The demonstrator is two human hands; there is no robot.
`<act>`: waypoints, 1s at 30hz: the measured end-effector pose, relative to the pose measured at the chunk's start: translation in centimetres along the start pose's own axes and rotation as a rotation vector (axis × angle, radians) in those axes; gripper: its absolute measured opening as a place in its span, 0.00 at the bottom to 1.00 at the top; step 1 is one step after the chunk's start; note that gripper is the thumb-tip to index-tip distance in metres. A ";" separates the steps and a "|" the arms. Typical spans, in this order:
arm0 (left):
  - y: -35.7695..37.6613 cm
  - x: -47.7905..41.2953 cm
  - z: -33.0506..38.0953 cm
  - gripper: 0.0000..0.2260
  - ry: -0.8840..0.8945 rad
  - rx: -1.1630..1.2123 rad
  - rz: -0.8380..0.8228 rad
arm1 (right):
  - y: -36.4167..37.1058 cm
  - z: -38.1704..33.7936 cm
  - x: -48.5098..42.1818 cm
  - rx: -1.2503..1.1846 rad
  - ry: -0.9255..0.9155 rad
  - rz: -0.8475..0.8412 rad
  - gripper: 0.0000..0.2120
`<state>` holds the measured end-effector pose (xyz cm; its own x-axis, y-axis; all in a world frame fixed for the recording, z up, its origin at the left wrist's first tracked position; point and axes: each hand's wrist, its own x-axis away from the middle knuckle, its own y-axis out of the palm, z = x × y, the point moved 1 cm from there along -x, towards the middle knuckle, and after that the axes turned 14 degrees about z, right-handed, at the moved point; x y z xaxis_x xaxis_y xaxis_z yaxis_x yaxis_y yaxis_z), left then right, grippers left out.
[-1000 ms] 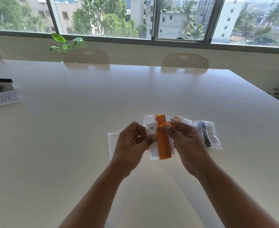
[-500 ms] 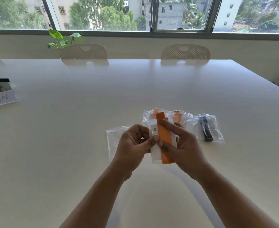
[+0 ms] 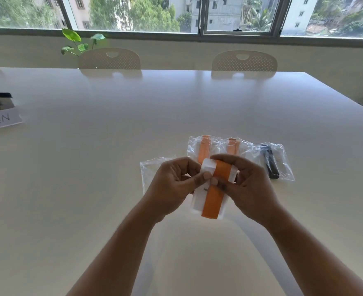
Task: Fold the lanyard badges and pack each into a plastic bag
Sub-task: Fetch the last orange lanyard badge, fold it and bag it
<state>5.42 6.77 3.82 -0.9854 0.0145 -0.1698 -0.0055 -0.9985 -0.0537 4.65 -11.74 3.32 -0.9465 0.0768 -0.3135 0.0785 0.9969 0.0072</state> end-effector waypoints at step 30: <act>-7.3 -3.0 -4.2 0.10 -0.048 -0.821 0.557 | 0.8 2.3 0.3 0.069 0.074 0.144 0.11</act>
<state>9.10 14.19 0.58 -0.8174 -0.4656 -0.3392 0.5621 -0.5161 -0.6462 5.18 -10.99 1.02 -0.9441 0.2221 -0.2435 0.2335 0.9722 -0.0187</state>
